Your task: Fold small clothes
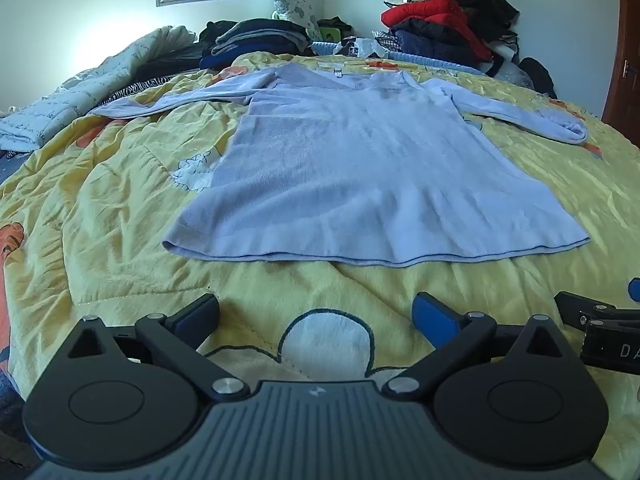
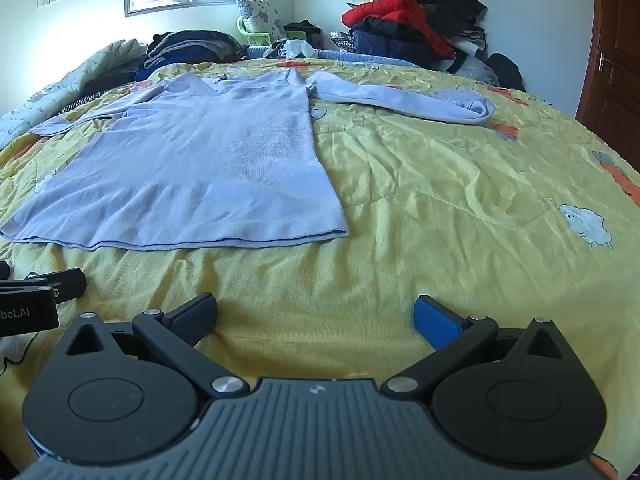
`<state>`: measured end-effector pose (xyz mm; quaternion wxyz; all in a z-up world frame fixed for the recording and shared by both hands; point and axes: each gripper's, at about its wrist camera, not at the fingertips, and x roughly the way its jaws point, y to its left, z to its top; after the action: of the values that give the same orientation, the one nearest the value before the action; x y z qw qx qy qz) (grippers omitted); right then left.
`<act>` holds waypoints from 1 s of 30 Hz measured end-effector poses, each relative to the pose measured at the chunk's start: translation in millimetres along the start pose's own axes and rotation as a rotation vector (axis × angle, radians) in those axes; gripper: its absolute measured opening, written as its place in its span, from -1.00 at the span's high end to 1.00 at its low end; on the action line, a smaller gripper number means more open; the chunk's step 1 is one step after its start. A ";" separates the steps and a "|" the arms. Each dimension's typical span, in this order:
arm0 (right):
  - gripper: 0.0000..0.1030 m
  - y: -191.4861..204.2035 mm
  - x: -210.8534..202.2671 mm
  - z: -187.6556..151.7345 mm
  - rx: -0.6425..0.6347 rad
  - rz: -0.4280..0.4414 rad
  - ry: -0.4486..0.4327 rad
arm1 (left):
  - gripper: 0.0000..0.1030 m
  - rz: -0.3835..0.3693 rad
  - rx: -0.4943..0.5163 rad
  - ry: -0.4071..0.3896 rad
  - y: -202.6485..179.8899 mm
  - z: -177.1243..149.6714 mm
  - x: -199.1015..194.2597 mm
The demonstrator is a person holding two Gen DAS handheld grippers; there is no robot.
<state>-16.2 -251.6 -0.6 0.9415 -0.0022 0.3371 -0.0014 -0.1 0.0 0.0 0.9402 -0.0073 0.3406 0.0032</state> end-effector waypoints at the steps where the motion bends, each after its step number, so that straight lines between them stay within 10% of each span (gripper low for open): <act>1: -1.00 -0.2 0.6 -1.1 0.003 0.002 0.003 | -1.00 0.000 0.000 -0.001 0.0 -0.1 0.0; 30: -0.98 -2.1 -4.6 -18.5 -0.004 0.012 -0.131 | -1.00 -0.001 0.014 -0.068 -1.3 -11.4 -7.7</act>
<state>-31.6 -253.8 -11.9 0.9615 -0.0023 0.2748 0.0049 -13.3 -1.5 -3.9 0.9512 -0.0006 0.3087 0.0005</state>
